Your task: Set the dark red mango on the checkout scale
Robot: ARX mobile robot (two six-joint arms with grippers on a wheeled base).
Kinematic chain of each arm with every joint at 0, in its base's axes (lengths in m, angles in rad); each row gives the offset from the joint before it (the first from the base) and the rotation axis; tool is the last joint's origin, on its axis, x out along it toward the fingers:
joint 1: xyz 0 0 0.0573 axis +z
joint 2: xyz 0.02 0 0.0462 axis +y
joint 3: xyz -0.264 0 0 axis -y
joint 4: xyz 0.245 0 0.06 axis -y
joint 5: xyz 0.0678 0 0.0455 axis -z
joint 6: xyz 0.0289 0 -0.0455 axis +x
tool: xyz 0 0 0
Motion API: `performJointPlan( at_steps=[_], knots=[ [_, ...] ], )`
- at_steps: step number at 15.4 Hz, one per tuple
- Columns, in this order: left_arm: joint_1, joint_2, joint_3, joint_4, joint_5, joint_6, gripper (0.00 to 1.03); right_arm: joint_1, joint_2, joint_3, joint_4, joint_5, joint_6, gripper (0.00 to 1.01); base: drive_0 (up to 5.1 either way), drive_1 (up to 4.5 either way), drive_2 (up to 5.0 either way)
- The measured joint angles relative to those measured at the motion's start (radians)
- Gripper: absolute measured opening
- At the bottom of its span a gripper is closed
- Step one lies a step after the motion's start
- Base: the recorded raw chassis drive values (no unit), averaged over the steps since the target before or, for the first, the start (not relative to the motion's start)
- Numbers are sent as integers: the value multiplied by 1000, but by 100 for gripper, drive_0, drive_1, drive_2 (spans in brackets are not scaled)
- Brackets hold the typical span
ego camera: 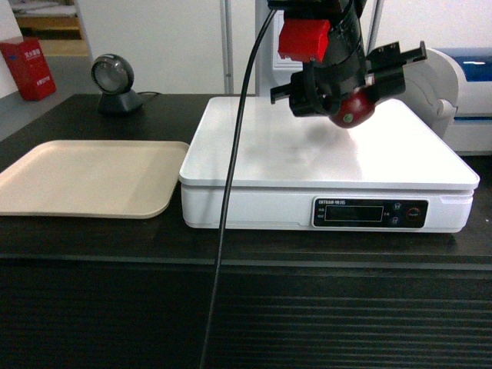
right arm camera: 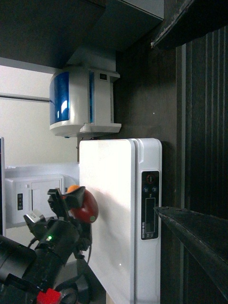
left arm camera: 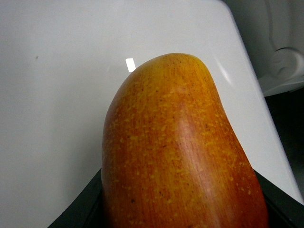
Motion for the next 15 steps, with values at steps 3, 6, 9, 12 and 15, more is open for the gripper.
performJointPlan(
  at_steps=[3, 6, 9, 12, 15],
  knots=[
    [6, 27, 0, -15, -59, 1, 61, 0, 0, 0, 0, 0, 0, 98, 0, 0, 0],
    [12, 27, 0, -16, -69, 1, 76, 0, 0, 0, 0, 0, 0, 98, 0, 0, 0],
    [14, 27, -3, 10, -65, 12, 99, 0, 0, 0, 0, 0, 0, 98, 0, 0, 0],
    [13, -25, -111, 142, -73, 51, 98, 0, 0, 0, 0, 0, 0, 98, 0, 0, 0],
    [25, -406, -725, 663, 433, 571, 98, 0, 0, 0, 0, 0, 0, 98, 0, 0, 0]
  ],
)
